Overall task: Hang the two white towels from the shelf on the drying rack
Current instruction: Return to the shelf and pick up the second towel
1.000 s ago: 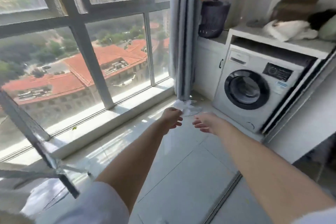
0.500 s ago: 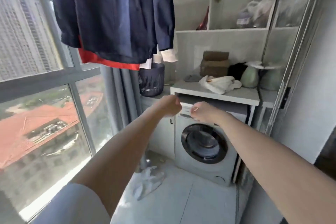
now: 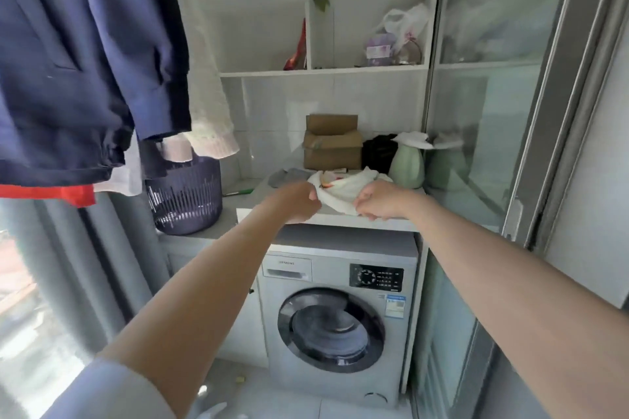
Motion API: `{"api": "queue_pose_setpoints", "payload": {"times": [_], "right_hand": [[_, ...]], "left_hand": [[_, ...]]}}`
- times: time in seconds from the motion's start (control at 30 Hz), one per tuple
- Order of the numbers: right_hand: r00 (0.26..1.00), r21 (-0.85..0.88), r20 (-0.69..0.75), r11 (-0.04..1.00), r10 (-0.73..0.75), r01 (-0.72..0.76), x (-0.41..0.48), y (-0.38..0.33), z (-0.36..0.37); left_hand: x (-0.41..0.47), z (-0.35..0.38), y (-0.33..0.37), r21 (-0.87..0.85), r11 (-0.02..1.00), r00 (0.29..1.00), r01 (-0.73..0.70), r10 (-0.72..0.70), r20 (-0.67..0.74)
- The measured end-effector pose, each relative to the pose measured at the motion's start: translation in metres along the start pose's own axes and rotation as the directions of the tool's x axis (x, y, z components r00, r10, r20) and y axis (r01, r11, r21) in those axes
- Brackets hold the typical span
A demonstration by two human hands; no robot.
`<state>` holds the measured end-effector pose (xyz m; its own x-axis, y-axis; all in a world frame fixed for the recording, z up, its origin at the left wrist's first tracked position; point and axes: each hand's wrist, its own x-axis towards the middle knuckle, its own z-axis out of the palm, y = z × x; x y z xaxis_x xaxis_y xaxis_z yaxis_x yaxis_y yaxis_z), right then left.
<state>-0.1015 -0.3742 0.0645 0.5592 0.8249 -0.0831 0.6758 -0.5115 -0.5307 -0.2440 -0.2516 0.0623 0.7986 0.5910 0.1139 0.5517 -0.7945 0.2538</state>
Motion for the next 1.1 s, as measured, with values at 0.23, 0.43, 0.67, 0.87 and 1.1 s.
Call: {"api": "queue_pose_setpoints", "payload": {"times": [0.23,0.43,0.67,0.87,1.1], "right_hand": [[0.998,0.003,-0.062,1.000,-0.030,0.031,0.147,0.035,-0.054],[0.999,-0.077,-0.042,0.997,-0.032,0.028,0.249,0.075,-0.046],[0.996,-0.104,0.034,0.992,0.080,-0.076,0.367,0.121,-0.041],[0.970,-0.308,0.149,0.941,0.194,-0.141,0.448,0.140,-0.023],[0.985,-0.226,-0.028,0.959,0.172,-0.173,0.496,0.153,-0.061]], "left_hand": [[0.167,0.021,-0.007,0.059,0.998,0.997,-0.027,0.031,-0.065],[0.269,0.070,-0.015,-0.037,0.999,0.998,-0.003,0.005,0.058],[0.384,0.122,-0.039,-0.212,0.977,0.984,-0.035,0.070,0.163],[0.461,0.170,-0.059,-0.013,0.998,0.933,-0.056,0.057,0.357],[0.533,0.150,-0.083,-0.210,0.976,0.981,-0.055,0.092,0.171]]}}
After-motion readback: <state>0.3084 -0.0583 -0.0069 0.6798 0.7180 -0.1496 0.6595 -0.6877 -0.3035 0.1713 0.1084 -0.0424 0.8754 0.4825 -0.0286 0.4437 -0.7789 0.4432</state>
